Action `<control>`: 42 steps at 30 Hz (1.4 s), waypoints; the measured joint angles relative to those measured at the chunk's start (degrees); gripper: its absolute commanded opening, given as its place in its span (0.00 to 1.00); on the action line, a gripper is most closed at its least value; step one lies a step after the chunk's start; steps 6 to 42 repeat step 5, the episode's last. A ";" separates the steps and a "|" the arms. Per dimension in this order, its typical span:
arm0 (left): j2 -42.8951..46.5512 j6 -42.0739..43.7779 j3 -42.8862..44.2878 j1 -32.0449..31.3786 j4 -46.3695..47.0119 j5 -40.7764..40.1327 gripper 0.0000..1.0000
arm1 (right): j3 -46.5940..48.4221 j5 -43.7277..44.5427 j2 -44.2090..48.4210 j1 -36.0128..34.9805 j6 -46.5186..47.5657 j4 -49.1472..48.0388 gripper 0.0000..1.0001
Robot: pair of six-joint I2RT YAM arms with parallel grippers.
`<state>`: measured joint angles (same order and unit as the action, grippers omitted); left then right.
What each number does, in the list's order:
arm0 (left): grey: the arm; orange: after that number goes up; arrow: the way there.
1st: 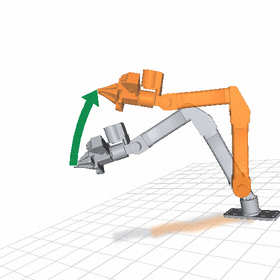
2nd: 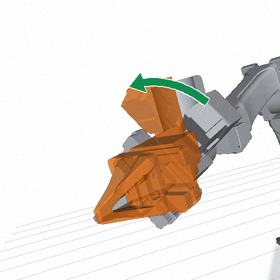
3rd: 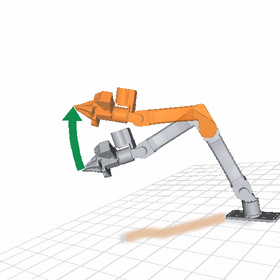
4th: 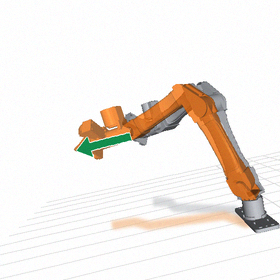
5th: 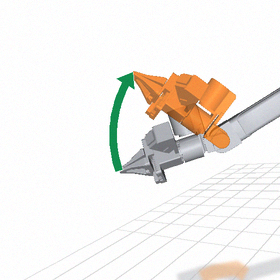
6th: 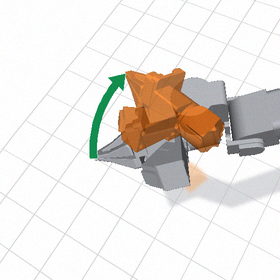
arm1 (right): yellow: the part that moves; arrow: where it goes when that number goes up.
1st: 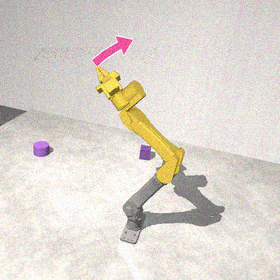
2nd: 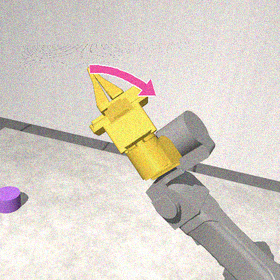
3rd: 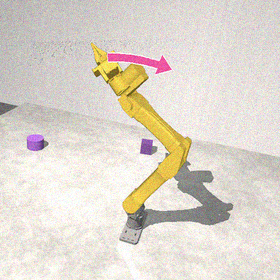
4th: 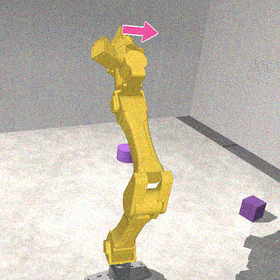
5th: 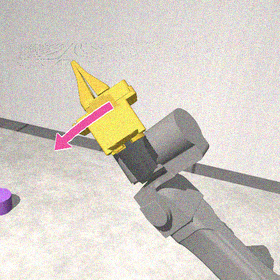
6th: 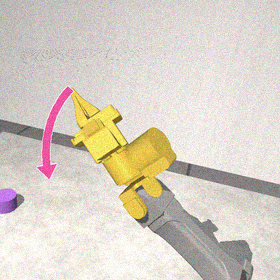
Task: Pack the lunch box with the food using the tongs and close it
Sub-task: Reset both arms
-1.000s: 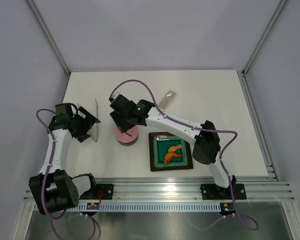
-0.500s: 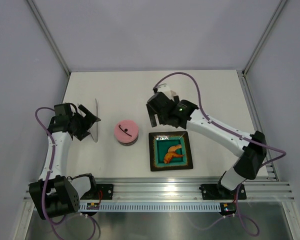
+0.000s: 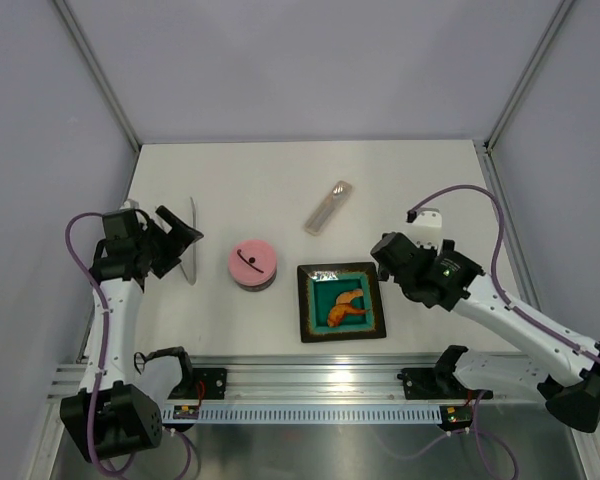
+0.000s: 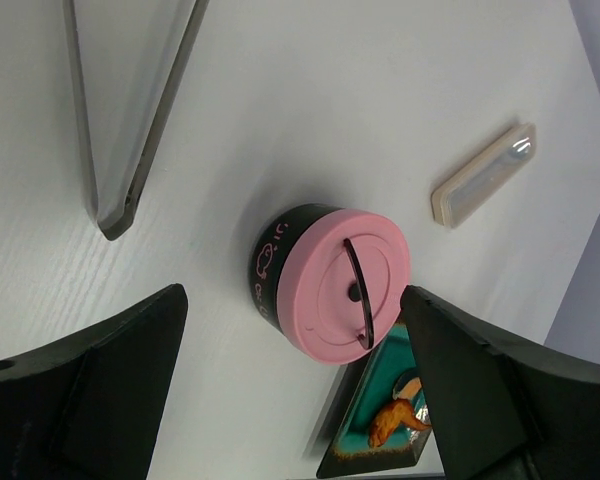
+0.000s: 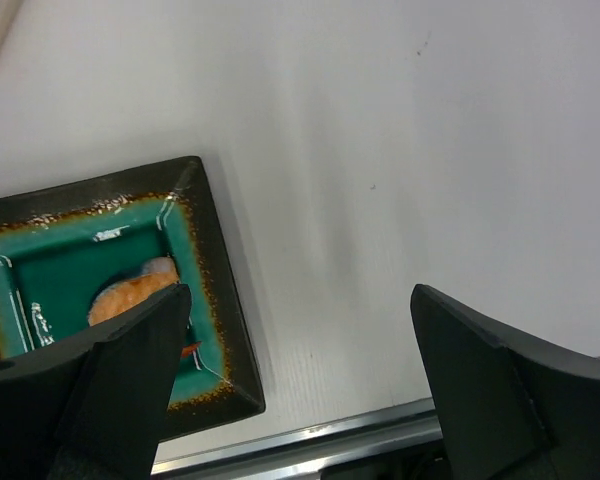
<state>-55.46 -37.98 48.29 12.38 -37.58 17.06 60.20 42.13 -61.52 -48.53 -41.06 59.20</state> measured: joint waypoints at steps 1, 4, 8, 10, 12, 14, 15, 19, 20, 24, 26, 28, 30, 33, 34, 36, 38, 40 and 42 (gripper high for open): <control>0.39 0.00 0.00 -0.22 -0.02 0.28 0.93 | -1.03 0.39 1.03 0.00 -1.66 1.07 0.99; 1.84 0.00 0.09 -0.92 -0.15 0.74 0.93 | -3.37 0.55 3.15 0.02 -5.60 3.50 0.99; 2.27 0.00 0.33 -1.20 -0.33 0.81 0.93 | -4.00 0.55 3.56 0.02 -6.54 4.02 0.99; 2.27 0.00 0.33 -1.20 -0.33 0.81 0.93 | -4.00 0.55 3.56 0.02 -6.54 4.02 0.99; 2.27 0.00 0.33 -1.20 -0.33 0.81 0.93 | -4.00 0.55 3.56 0.02 -6.54 4.02 0.99; 2.27 0.00 0.33 -1.20 -0.33 0.81 0.93 | -4.00 0.55 3.56 0.02 -6.54 4.02 0.99; 2.27 0.00 0.33 -1.20 -0.33 0.81 0.93 | -4.00 0.55 3.56 0.02 -6.54 4.02 0.99; 2.27 0.00 0.33 -1.20 -0.33 0.81 0.93 | -4.00 0.55 3.56 0.02 -6.54 4.02 0.99; 2.27 0.00 0.33 -1.20 -0.33 0.81 0.93 | -4.00 0.55 3.56 0.02 -6.54 4.02 0.99; 2.27 0.00 0.33 -1.20 -0.33 0.81 0.93 | -4.00 0.55 3.56 0.02 -6.54 4.02 0.99; 2.27 0.00 0.33 -1.20 -0.33 0.81 0.93 | -4.00 0.55 3.56 0.02 -6.54 4.02 0.99; 2.27 0.00 0.33 -1.20 -0.33 0.81 0.93 | -4.00 0.55 3.56 0.02 -6.54 4.02 0.99; 2.27 0.00 0.33 -1.20 -0.33 0.81 0.93 | -4.00 0.55 3.56 0.02 -6.54 4.02 0.99; 2.27 0.00 0.33 -1.20 -0.33 0.81 0.93 | -4.00 0.55 3.56 0.02 -6.54 4.02 0.99; 2.27 0.00 0.33 -1.20 -0.33 0.81 0.93 | -4.00 0.55 3.56 0.02 -6.54 4.02 0.99; 2.27 0.00 0.33 -1.20 -0.33 0.81 0.93 | -4.00 0.55 3.56 0.02 -6.54 4.02 0.99; 2.27 0.00 0.33 -1.20 -0.33 0.81 0.93 | -4.00 0.55 3.56 0.02 -6.54 4.02 0.99; 2.27 0.00 0.33 -1.20 -0.33 0.81 0.93 | -4.00 0.55 3.56 0.02 -6.54 4.02 0.99; 2.27 0.00 0.33 -1.20 -0.33 0.81 0.93 | -4.00 0.55 3.56 0.02 -6.54 4.02 0.99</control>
